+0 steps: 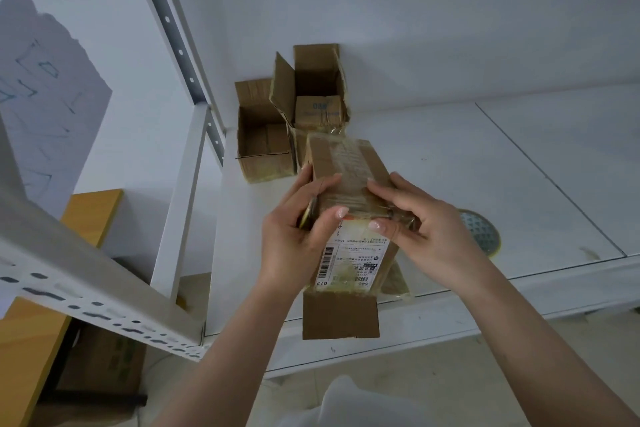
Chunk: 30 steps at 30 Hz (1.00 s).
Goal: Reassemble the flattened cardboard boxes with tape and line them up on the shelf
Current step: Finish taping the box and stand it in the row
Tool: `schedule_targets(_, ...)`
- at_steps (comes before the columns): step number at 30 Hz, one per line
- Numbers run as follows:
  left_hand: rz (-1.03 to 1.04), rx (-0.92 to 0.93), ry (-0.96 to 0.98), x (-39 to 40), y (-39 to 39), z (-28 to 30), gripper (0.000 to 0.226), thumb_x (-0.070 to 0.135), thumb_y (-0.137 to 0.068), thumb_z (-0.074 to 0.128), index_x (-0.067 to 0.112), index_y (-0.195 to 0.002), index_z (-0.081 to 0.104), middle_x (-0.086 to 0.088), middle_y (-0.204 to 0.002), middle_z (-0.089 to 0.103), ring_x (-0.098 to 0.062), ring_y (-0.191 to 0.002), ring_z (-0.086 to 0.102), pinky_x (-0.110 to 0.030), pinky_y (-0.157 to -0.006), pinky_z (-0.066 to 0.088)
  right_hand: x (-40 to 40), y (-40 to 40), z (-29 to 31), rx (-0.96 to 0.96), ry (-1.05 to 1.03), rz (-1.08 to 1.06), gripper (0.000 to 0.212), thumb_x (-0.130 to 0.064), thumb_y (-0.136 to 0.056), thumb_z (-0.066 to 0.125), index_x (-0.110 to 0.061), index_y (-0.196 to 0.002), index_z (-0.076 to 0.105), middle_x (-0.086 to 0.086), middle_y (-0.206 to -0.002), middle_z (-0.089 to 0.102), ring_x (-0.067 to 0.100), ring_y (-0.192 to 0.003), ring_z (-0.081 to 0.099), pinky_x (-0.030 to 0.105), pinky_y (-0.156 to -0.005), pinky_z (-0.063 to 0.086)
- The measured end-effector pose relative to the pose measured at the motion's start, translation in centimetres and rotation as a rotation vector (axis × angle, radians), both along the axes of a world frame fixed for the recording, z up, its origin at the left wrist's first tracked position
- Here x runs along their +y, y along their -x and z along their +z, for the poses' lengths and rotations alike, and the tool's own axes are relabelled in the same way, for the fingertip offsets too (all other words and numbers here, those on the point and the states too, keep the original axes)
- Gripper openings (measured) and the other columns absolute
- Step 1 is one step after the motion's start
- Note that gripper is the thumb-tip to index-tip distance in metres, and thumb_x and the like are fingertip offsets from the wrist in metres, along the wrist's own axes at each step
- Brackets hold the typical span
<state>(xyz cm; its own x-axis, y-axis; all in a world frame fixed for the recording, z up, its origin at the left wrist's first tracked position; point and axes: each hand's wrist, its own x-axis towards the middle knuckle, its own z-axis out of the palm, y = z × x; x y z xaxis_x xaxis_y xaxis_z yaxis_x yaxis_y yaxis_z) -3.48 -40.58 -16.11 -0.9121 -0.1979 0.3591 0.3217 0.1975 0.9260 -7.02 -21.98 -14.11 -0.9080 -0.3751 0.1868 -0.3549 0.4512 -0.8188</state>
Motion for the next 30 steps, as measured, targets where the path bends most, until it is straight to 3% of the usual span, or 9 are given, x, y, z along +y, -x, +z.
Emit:
schedule_targets(5, 0.129, -0.002, 0.051, -0.4, 0.8, 0.6, 0.019, 0.056, -0.084, 0.054, 0.070, -0.095, 0.059, 0.018, -0.123, 0.065, -0.011, -0.113, 0.065, -0.027, -0.082, 0.058, -0.4, -0.5, -0.6, -0.051, 0.177, -0.239, 0.072, -0.066, -0.064, 0.064, -0.022, -0.120, 0.053, -0.012, -0.121, 0.062, 0.005, -0.100, 0.068, 0.032, -0.088, 0.056)
schedule_targets(8, 0.190, -0.016, 0.035, -0.9, 1.3, 0.7, 0.013, 0.048, -0.088, 0.055, 0.053, -0.092, 0.066, 0.044, -0.104, 0.060, 0.006, -0.100, 0.065, -0.025, -0.076, 0.059, -0.3, -0.6, -1.1, 0.147, 0.107, -0.326, 0.047, -0.058, -0.075, 0.062, -0.014, -0.090, 0.056, -0.011, -0.082, 0.066, -0.003, -0.075, 0.065, 0.010, -0.068, 0.050)
schedule_targets(11, 0.190, -0.039, 0.041, -0.8, 1.4, 0.7, 0.016, 0.048, -0.089, 0.054, 0.059, -0.091, 0.066, 0.023, -0.116, 0.067, -0.002, -0.098, 0.068, -0.033, -0.075, 0.060, -0.2, -0.4, -1.5, 0.369, -0.011, -0.291, 0.027, -0.026, -0.092, 0.064, -0.007, -0.075, 0.056, -0.009, -0.064, 0.053, -0.003, -0.060, 0.053, 0.003, -0.057, 0.035)
schedule_targets(14, 0.189, -0.022, 0.051, -1.1, 1.5, 0.6, 0.013, 0.045, -0.094, 0.055, 0.050, -0.093, 0.067, 0.007, -0.127, 0.065, 0.001, -0.096, 0.068, -0.024, -0.069, 0.059, -0.1, -0.1, -1.8, 0.406, -0.008, -0.229, 0.029, -0.029, -0.095, 0.060, -0.008, -0.076, 0.057, -0.004, -0.068, 0.057, 0.004, -0.063, 0.054, 0.008, -0.061, 0.037)
schedule_targets(18, 0.226, -0.015, 0.014, -1.5, 1.7, 0.7, 0.033, 0.048, -0.090, 0.051, 0.026, -0.107, 0.069, 0.021, -0.111, 0.069, 0.006, -0.089, 0.067, -0.014, -0.065, 0.054, 0.0, 0.2, -2.0, 0.092, 0.389, -0.194, 0.047, -0.054, -0.097, 0.041, -0.014, -0.084, 0.063, 0.005, -0.080, 0.068, 0.024, -0.079, 0.067, 0.036, -0.073, 0.057)
schedule_targets(21, 0.239, -0.003, 0.035, -1.8, 2.0, 0.6, 0.043, 0.042, -0.092, 0.051, 0.009, -0.114, 0.068, 0.028, -0.097, 0.069, 0.000, -0.086, 0.070, -0.020, -0.067, 0.057, -0.4, 1.5, -2.2, 0.011, 0.301, -0.169, 0.037, -0.050, -0.099, 0.034, -0.027, -0.117, 0.058, 0.000, -0.103, 0.068, 0.019, -0.092, 0.069, 0.051, -0.079, 0.057)
schedule_targets(24, 0.230, 0.008, 0.029, -1.8, 2.0, 0.4, 0.042, 0.038, -0.094, 0.052, 0.005, -0.115, 0.067, 0.027, -0.094, 0.070, -0.002, -0.084, 0.070, -0.021, -0.069, 0.058, -1.4, 2.1, -2.6, 0.022, 0.210, -0.023, 0.049, -0.060, -0.090, 0.033, -0.050, -0.137, 0.036, -0.006, -0.125, 0.058, -0.001, -0.114, 0.056, 0.027, -0.097, 0.049)
schedule_targets(26, 0.235, -0.002, 0.028, -1.7, 1.8, 0.4, 0.040, 0.037, -0.094, 0.052, 0.006, -0.114, 0.067, 0.030, -0.092, 0.069, 0.000, -0.083, 0.069, -0.019, -0.067, 0.056, -1.9, 2.3, -2.9, 0.112, 0.141, -0.025, 0.044, -0.056, -0.096, 0.034, -0.049, -0.138, 0.037, -0.005, -0.122, 0.056, -0.011, -0.108, 0.051, 0.006, -0.091, 0.040)
schedule_targets(30, 0.264, -0.045, 0.022, -1.5, 1.2, 0.1, 0.045, 0.042, -0.092, 0.049, 0.008, -0.115, 0.066, 0.021, -0.103, 0.070, 0.001, -0.087, 0.069, -0.026, -0.070, 0.059, -2.1, 2.2, -3.0, 0.280, -0.011, -0.123, 0.044, -0.040, -0.099, 0.040, -0.021, -0.136, 0.055, 0.002, -0.110, 0.064, 0.009, -0.092, 0.060, 0.021, -0.081, 0.050)
